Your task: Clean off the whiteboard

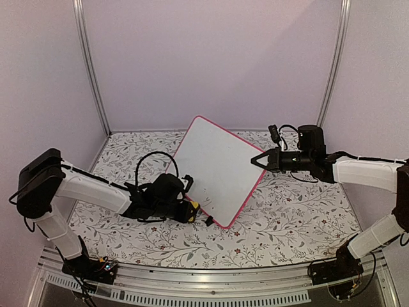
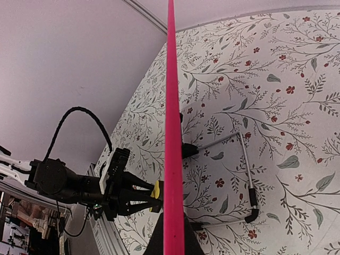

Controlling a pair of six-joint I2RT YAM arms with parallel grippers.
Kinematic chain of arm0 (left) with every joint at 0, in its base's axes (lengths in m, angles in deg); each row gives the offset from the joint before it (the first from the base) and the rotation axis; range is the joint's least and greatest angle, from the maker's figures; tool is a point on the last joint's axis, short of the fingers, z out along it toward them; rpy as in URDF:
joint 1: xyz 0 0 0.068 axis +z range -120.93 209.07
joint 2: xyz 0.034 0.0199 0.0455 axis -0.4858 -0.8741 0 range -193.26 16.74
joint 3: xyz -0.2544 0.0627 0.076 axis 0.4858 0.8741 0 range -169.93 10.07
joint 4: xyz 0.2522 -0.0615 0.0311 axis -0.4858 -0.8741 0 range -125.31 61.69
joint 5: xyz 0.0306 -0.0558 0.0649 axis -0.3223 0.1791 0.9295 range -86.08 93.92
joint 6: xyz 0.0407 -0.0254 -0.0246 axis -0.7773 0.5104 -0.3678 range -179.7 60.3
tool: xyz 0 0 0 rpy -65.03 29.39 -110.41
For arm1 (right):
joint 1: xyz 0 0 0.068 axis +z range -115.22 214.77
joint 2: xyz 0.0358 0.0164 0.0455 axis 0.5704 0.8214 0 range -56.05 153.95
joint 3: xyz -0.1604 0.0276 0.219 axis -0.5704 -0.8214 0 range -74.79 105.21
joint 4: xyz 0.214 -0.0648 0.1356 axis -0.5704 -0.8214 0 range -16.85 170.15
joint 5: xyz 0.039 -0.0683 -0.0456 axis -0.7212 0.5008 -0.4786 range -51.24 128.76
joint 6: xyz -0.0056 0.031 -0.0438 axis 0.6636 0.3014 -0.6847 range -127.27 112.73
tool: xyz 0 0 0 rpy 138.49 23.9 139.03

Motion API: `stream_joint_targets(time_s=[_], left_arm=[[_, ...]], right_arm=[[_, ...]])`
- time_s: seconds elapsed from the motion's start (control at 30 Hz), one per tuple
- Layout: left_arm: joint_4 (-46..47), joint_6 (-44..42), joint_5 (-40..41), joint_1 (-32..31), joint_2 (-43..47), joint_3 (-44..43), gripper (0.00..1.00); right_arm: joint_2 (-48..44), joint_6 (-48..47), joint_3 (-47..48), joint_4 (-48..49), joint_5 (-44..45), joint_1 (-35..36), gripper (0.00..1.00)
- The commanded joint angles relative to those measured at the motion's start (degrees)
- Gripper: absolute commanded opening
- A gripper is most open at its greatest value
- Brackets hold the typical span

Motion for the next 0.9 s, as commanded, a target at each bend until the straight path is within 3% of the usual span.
stream_joint_targets(time_s=[0.0,0.3,0.87], left_arm=[[-0.3,-2.2,3.7,-0.1,2.2,-4.0,0.0],[-1.5,-5.1,6.2,2.4,-5.7,-14.5,0.0],[-6.6,-1.7,2.3,3.0,-7.7,-10.0,0.0]], right_arm=[[0.0,-0.4,0.5,7.7,-2.4,0.3,0.0],[0.1,-0.4,0.4,7.7,-2.6,0.3,0.0],[0.6,0.0,0.9,7.7,-3.2,0.4,0.0]])
